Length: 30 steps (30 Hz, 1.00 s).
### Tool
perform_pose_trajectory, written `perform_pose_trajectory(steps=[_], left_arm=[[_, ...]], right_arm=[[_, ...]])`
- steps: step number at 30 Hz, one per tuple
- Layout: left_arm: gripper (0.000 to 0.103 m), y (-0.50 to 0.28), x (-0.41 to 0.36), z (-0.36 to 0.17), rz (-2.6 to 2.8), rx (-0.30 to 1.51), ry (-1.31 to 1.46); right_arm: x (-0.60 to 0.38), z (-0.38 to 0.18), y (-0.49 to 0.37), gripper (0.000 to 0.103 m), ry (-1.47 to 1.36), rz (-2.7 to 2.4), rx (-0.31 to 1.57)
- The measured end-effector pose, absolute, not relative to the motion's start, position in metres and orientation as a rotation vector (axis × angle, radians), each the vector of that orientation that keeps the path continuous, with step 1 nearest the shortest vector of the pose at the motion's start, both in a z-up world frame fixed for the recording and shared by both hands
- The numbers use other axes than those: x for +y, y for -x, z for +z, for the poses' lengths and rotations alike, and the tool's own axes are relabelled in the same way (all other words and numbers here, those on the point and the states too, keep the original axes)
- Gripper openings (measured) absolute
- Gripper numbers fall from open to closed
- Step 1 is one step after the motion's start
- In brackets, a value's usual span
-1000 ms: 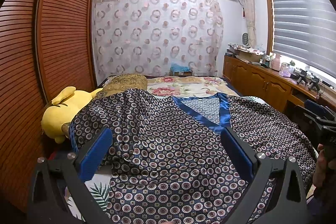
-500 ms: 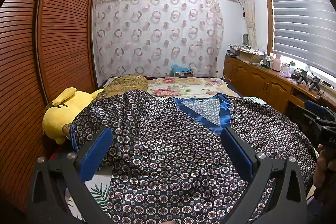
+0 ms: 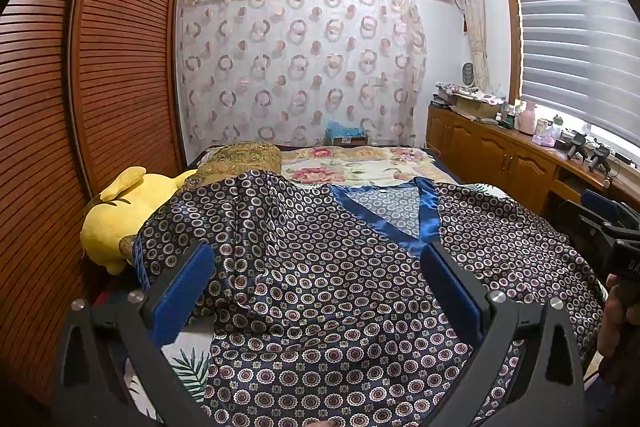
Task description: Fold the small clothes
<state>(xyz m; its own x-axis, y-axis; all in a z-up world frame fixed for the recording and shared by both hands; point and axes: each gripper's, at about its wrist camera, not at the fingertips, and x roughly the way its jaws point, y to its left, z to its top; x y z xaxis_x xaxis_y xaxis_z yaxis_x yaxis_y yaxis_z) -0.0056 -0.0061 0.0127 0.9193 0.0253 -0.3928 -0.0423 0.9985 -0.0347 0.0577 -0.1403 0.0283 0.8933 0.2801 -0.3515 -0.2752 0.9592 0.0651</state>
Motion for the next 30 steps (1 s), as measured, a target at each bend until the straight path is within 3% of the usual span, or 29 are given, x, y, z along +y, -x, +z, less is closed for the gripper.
perform_pose_trajectory(steps=[30], left_arm=[[0.103, 0.0, 0.017, -0.003, 0.045, 0.448, 0.056]], right_arm=[[-0.131, 0.019, -0.061, 0.103, 0.001, 0.347, 0.395]])
